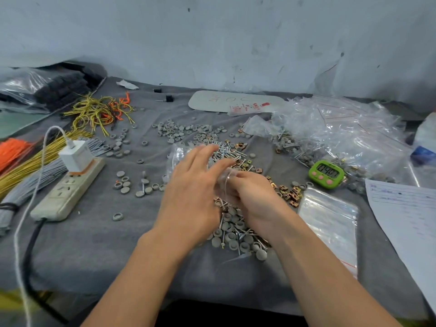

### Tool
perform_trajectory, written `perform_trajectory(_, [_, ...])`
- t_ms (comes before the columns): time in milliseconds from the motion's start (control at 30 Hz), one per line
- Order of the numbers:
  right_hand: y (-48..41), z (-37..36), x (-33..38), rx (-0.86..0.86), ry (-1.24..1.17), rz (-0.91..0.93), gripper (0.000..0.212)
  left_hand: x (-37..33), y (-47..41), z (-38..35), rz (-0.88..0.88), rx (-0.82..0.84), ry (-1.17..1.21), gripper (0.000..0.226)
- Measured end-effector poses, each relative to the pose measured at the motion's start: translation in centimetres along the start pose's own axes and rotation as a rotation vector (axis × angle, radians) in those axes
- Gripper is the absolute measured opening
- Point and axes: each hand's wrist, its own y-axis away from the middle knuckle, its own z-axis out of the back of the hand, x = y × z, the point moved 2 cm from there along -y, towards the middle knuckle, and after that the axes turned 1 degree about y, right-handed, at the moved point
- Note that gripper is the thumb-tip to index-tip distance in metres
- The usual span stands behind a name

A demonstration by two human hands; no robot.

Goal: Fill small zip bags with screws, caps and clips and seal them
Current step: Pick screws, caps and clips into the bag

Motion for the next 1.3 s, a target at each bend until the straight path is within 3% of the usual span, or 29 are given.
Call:
perform_trajectory(133, [0.7,-0.5,0.3,0.242,-0.098,-0.003,0.039,0.8,0.3,-0.3,-0.04,0.1,-0.074,0.1])
perform_trajectory(267, [0.7,-1.2,0.3,0.342,-0.047,0.006,0.027,1.5,0.7,0.0,-0.02,0.006,-0.038,0.079])
perform_trajectory(333, [0.4,-1.2,0.5,0.265,-0.059,0.025,0.028,2.2,0.8,0.1,0.036,-0.071,-0.015,0.061])
perform_trajectory(400, [-0.3,-0.3,0.8,0.053,-0.009,0.066,0.038,3.3,0.9,0.4,0.12,-0.127,-0.026,0.044])
perform_trajectory(467, [-0.9,0.9,0.9,-0.182,0.306,0.111,0.037,4.8,1.0,0.8,0.205,-0.129,-0.033,0.048])
perform_trajectory(533, [-1.2,1.5,0.8,-0.303,0.72,0.121,0.027,6.4,1.2,1.3,0.28,-0.053,-0.075,0.071])
perform_trajectory(700, [-3.0,-0.1,-1.0,-0.069,1.203,0.179,0.068,10.0,1.7,2.7,0.341,-0.027,-0.179,0.09])
perform_trajectory(867, [-5.3,-1.6,-2.1,0.034,1.316,0.134,0.066,12.0,1.7,2.6,0.331,-0.016,-0.252,0.083])
perform_trajectory(1000, [-6.2,-3.7,-2.0,0.105,1.319,0.182,0.073,12.1,1.8,2.1,0.302,-0.054,-0.202,0.064])
perform_trajectory(1100, [-6.4,-5.4,-1.5,0.129,1.405,0.222,0.068,12.4,1.9,2.0,0.312,-0.066,-0.141,0.057])
perform_trajectory(1167, [-6.5,-5.7,-0.9,0.056,1.442,0.239,0.053,12.7,2.0,1.9,0.337,-0.03,-0.11,0.061])
perform_trajectory(1300, [-6.5,-5.2,-0.1,-0.003,1.399,0.146,0.032,13.1,2.4,1.9,0.409,0.012,-0.027,0.065])
